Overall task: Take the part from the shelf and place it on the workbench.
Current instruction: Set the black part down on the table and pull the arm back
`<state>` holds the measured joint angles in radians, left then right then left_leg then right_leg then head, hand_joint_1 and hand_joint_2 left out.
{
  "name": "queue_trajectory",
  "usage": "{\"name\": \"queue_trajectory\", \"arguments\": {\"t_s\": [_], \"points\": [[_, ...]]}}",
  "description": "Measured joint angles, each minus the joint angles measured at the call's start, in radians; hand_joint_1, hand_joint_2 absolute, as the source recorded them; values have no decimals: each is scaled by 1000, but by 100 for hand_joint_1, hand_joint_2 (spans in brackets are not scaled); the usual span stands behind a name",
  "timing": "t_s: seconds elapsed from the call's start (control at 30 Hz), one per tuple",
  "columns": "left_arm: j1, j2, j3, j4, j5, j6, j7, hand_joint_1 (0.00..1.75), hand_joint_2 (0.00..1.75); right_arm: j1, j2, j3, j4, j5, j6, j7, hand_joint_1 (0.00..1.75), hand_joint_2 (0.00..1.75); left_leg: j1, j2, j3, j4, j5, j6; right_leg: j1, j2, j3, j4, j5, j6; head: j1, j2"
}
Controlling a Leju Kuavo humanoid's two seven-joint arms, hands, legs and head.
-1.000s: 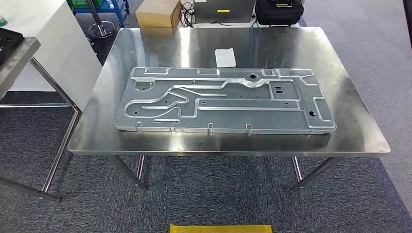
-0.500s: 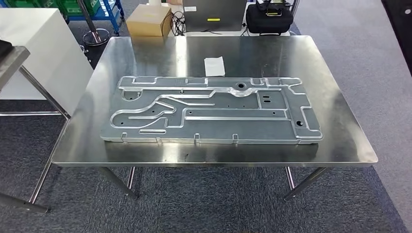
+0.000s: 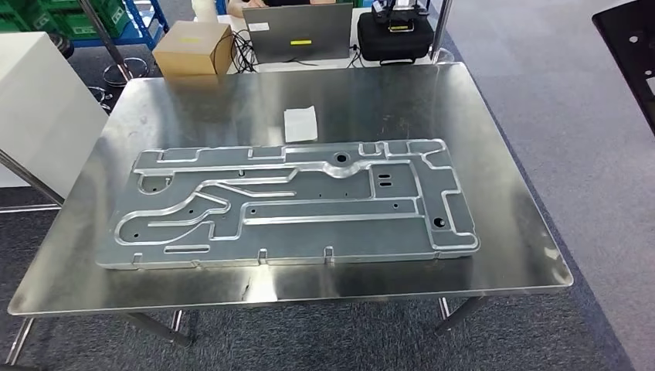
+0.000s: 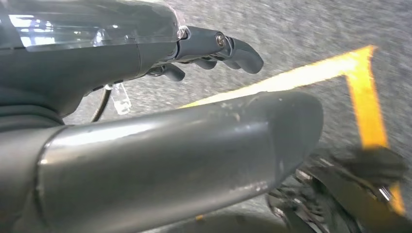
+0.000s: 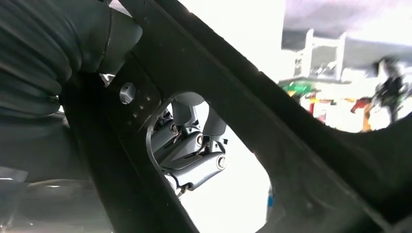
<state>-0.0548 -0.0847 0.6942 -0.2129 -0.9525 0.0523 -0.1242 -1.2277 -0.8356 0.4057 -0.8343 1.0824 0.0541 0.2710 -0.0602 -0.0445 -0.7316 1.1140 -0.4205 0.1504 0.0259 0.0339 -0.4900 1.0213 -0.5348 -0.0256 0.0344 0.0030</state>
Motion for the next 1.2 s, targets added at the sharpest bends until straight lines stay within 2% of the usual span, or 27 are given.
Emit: {"name": "queue_trajectory", "arguments": {"t_s": [0.03,0.07,0.1,0.17,0.23,0.3,0.33,0.37,0.4,0.43,0.47,0.5,0.53,0.6,0.63,0.7,0.73,0.8,0.83,0.87,0.9,0.93,1.0,1.03,1.07,1.13,1.2], "points": [[1,3,2,0,0,3,-2,0,0,2,-4,-1,0,0,-1,-4,175,175,-6,-20,19,-45,62,24,-1,6,9,-4,-9,3,8,0],[1,5,4,0,-1,7,-3,0,0,9,-7,-2,-1,-1,0,-8,175,175,-7,-30,38,-72,96,34,-10,13,16,-9,-16,8,12,0],[0,5,6,0,-1,9,-5,0,0,17,-15,-3,-4,-2,1,-14,175,175,-13,-30,54,-93,96,32,-14,22,23,-19,-19,16,10,0],[-1,6,8,0,-1,10,-8,0,0,50,-35,-7,-13,-6,6,-24,175,175,-7,-19,93,-144,100,25,-28,18,34,-31,-25,21,-1,0],[-2,7,10,0,-1,7,-12,0,0,69,-55,-11,-18,-8,12,-33,175,175,6,-9,129,-191,103,15,-32,-2,6,23,-52,31,-3,0],[-6,3,14,0,0,4,-16,0,0,75,-66,-13,-17,-4,19,-43,175,175,22,-1,146,-199,88,-6,-43,-14,-80,145,-85,61,-4,0],[-8,0,16,0,0,3,-17,0,0,79,-70,-13,-14,-1,23,-48,175,175,33,4,153,-194,74,-24,-54,-17,-124,194,-85,79,-5,0],[-8,-2,18,0,0,2,-17,0,0,83,-72,-13,-10,2,25,-52,175,175,46,7,161,-185,59,-42,-67,-20,-154,214,-67,98,-5,0],[-7,-6,20,0,-1,2,-17,0,0,86,-74,-13,-7,3,26,-54,175,175,60,9,167,-169,40,-62,-83,-24,-165,196,-28,119,-5,0],[-7,-8,22,0,-1,1,-17,0,0,87,-75,-13,-4,4,27,-56,175,175,73,10,170,-145,18,-84,-101,-29,-161,148,21,141,-5,0],[-6,-7,24,0,-1,0,-17,0,0,89,-76,-12,1,4,27,-57,175,175,83,11,165,-119,-6,-105,-113,-31,-157,114,52,163,-4,0],[-7,-5,26,0,-1,0,-17,0,0,84,-79,-12,6,5,29,-60,175,175,90,12,156,-80,-32,-128,-121,-30,-154,84,69,172,1,0],[-9,-3,29,0,-1,0,-17,0,0,82,-81,-10,11,9,31,-64,175,175,92,12,143,-48,-52,-145,-125,-28,-156,78,68,162,2,0],[-11,0,32,0,-7,1,-19,0,0,79,-85,-5,23,30,38,-79,175,175,91,14,124,-12,-74,-168,-128,-27,-169,94,49,118,-4,0],[-8,1,33,0,-11,2,-19,0,0,78,-84,0,30,46,40,-89,175,175,90,14,119,-12,-76,-173,-130,-29,-174,105,45,101,-12,0],[-5,1,34,1,-20,2,-19,0,0,67,-80,12,47,77,40,-108,175,175,91,23,104,20,-102,-176,-131,-30,-185,112,45,90,-25,0],[-5,1,35,1,-23,1,-19,0,0,60,-77,18,56,86,35,-116,175,175,91,30,88,61,-128,-175,-127,-30,-187,111,48,89,-32,0],[-9,0,38,1,-26,-2,-24,0,0,58,-68,26,72,93,19,-126,175,175,86,44,37,180,-191,-163,-116,-28,-186,100,54,92,-46,0],[-11,0,41,1,-24,-4,-29,0,0,59,-62,30,81,94,10,-130,175,175,78,46,15,230,-211,-151,-106,-27,-182,95,57,94,-50,0],[-13,0,45,1,-21,-7,-35,0,0,63,-57,34,88,92,2,-132,175,175,64,46,5,253,-211,-132,-94,-26,-176,89,58,93,-53,0],[-14,-1,49,1,-16,-9,-43,0,0,69,-54,38,94,90,-4,-135,175,175,46,45,10,242,-190,-108,-81,-26,-167,84,57,90,-53,0],[-14,-2,54,1,-11,-10,-49,0,0,74,-53,40,96,85,-10,-140,175,175,22,44,31,196,-151,-76,-66,-27,-156,80,55,84,-53,0],[-14,4,67,1,1,-9,-58,0,0,84,-56,42,98,72,-22,-148,175,175,-25,33,88,62,-63,5,-44,-33,-135,69,50,69,-47,0],[-14,8,74,0,6,-8,-60,0,0,90,-59,42,97,66,-27,-153,175,175,-40,28,113,4,-38,36,-41,-35,-128,62,50,64,-45,0],[-14,12,82,0,9,-7,-61,0,0,96,-66,43,95,63,-26,-157,175,175,-47,23,130,-35,-29,53,-40,-37,-124,54,51,62,-43,0],[-14,13,95,-1,10,-6,-64,0,0,109,-87,43,91,68,-8,-162,175,175,-46,23,152,-84,-27,54,-45,-38,-121,40,60,63,-47,0],[-11,13,106,-1,8,-7,-66,0,0,112,-101,43,92,80,17,-159,175,175,-40,23,173,-132,-6,42,-47,-40,-128,46,57,64,-48,0]]}}
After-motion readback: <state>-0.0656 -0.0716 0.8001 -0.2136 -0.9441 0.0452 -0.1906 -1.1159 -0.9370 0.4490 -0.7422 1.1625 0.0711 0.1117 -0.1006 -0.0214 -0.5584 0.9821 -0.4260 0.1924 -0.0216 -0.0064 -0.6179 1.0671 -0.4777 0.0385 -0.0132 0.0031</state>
